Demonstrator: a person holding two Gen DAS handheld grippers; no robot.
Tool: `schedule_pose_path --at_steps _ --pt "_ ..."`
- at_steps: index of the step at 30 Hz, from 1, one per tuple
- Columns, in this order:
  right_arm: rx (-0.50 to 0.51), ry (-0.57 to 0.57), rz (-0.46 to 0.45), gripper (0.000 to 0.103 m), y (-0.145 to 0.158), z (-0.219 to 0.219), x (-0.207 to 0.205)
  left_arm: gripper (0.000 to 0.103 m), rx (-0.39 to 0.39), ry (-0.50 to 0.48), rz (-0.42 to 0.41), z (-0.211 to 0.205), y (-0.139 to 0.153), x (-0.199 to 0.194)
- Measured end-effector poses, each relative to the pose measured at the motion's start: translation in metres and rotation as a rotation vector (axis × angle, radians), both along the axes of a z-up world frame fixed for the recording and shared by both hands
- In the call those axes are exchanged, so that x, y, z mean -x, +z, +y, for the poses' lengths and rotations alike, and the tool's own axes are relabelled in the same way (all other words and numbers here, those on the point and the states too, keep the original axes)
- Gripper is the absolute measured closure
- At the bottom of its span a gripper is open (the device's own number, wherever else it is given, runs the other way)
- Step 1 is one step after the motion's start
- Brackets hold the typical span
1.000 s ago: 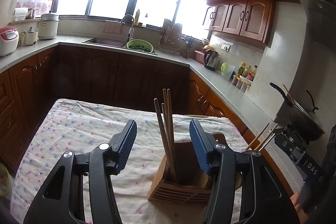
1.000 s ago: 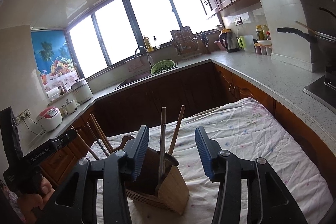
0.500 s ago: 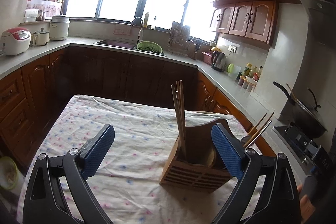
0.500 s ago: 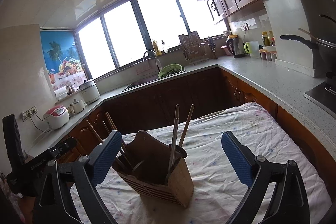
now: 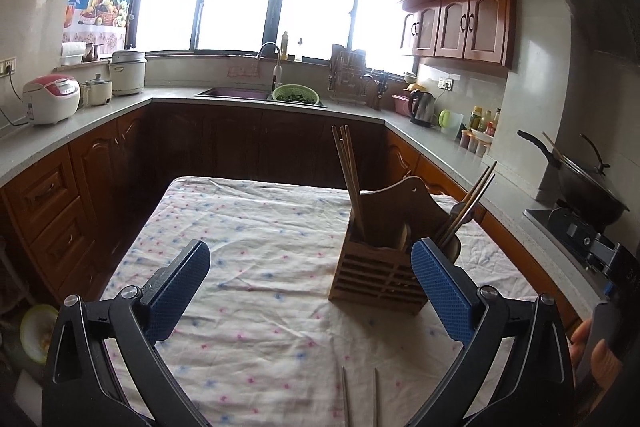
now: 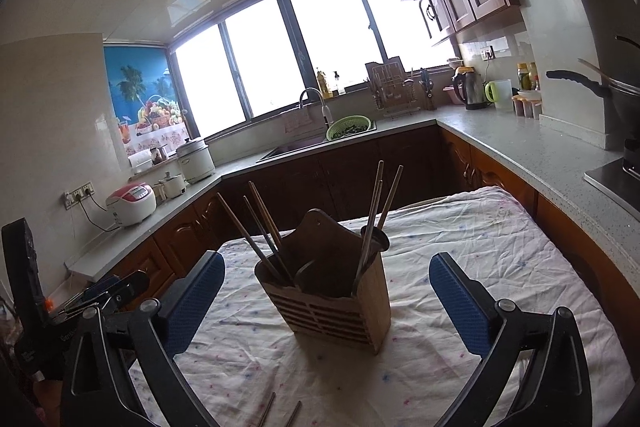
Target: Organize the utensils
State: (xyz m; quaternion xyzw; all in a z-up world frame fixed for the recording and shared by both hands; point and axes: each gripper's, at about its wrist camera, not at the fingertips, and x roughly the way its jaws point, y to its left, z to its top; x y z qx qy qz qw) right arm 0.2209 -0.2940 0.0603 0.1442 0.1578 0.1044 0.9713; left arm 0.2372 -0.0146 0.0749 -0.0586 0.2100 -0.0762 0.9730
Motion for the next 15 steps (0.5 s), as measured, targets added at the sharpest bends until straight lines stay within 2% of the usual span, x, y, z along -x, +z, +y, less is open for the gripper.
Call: schedule_pose_path --at_steps 6,15 --pt "-0.001 0.038 0.0 0.0 -0.007 0.003 0.027 0.0 -0.041 0.034 -0.024 0.005 -0.003 0.038" --pt "0.054 0.059 -0.011 0.0 -0.019 0.011 0.065 0.0 -0.046 0.069 -0.043 0.013 -0.011 0.088"
